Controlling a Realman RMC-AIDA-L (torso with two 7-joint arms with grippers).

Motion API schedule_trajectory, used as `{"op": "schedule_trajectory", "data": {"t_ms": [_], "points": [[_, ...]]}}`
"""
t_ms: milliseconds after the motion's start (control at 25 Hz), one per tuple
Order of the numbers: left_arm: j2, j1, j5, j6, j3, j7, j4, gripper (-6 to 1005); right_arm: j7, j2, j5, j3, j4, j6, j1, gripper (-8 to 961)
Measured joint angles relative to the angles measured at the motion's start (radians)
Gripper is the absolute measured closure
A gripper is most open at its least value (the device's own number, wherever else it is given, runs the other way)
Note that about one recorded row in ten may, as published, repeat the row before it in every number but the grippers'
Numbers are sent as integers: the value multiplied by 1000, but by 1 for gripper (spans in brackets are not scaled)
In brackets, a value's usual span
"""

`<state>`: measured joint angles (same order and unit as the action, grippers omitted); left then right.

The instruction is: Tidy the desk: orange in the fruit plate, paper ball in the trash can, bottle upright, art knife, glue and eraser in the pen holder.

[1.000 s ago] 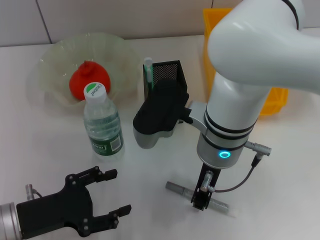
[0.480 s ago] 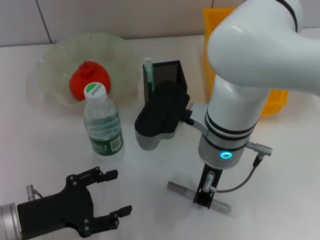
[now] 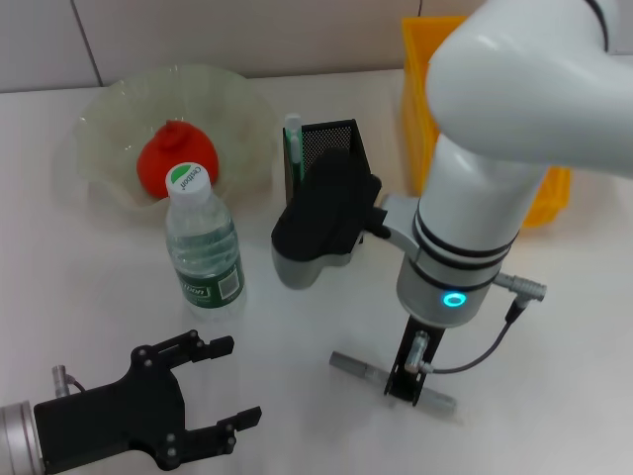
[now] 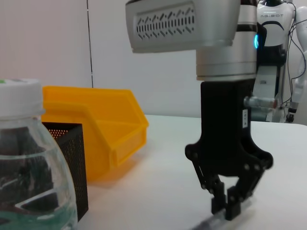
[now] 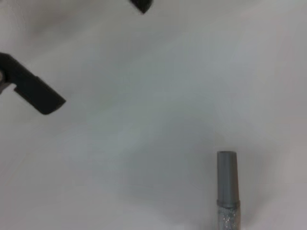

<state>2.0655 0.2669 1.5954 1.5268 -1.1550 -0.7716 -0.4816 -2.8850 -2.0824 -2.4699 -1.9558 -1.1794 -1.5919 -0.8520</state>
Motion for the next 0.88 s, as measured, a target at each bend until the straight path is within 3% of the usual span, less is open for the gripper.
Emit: {"op": "schedule_trajectory", "data": {"t_ms": [160,440,640,880], "points": [[0,1,0,4,0,-1,-1,217,29,0,-76,75,-94,-45,42,834],[-3,6,0,25,0,-8,-2,217,146,1,-290,240,-407,-148,135,835],[-4,4,0,39,1,-32,0,217,281,1,-439,268,-563,-182,151,836],[-3,2,0,45,1,-81,-2,217,515,5,-453,317,-635,-187,142,837]]}}
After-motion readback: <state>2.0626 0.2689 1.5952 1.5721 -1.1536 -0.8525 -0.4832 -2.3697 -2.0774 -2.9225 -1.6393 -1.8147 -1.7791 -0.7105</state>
